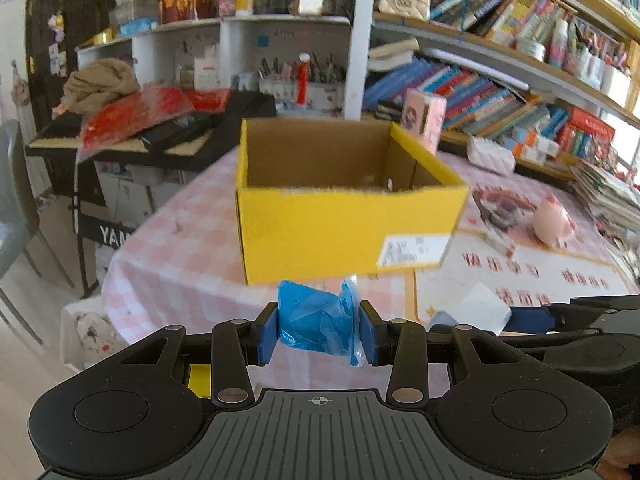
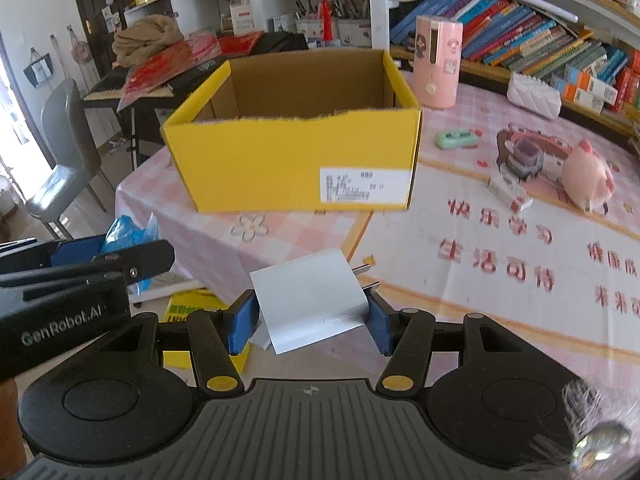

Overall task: Organize objects
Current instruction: 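Carry the blue bag and white charger toward the yellow box with both tools, then lower the bag and charger into the yellow box and open both tools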

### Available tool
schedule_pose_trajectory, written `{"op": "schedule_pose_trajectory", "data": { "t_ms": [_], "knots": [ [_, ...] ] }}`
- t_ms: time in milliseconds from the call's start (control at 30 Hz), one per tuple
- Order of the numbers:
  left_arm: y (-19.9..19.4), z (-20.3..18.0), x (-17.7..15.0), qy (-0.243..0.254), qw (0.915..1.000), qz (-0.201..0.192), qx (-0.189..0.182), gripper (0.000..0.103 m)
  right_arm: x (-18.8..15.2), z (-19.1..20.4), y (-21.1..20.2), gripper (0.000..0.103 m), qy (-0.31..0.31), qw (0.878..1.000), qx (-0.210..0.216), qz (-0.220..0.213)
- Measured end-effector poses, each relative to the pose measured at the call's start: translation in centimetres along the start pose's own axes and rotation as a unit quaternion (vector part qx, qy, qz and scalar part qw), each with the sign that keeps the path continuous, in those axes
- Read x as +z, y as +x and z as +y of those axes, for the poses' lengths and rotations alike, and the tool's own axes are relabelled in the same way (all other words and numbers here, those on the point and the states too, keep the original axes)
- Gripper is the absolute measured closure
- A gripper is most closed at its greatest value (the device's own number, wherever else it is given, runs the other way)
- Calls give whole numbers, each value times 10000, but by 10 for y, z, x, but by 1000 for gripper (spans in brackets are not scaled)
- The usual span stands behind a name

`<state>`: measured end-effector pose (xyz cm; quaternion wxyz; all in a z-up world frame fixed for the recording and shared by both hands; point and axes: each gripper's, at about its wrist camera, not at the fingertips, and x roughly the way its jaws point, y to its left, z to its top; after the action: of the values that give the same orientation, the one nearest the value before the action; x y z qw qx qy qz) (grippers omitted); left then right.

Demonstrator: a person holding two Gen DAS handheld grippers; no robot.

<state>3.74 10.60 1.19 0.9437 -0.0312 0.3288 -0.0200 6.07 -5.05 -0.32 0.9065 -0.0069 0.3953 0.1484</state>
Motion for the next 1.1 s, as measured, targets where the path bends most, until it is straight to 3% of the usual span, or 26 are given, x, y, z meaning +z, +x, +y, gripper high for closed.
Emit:
{"op": "schedule_pose_trajectory", "data": {
  "t_ms": [233,400,667,967,1100],
  "knots": [
    [10,-2,45,-85,9978,-613,240,64,47,-8,5,48,-242,9976,183,-620],
    [38,-3,73,-48,9953,-799,546,64,90,-20,19,48,-383,9937,248,-1021],
    [89,-7,87,-131,9948,-499,875,64,138,-48,68,48,-461,9945,219,-912],
    [135,-21,93,15,9948,-72,1013,64,169,-51,114,48,-850,9923,446,-786],
    [152,-21,90,-124,9944,283,1011,64,179,-51,136,48,-831,9937,576,-484]
  ]
}}
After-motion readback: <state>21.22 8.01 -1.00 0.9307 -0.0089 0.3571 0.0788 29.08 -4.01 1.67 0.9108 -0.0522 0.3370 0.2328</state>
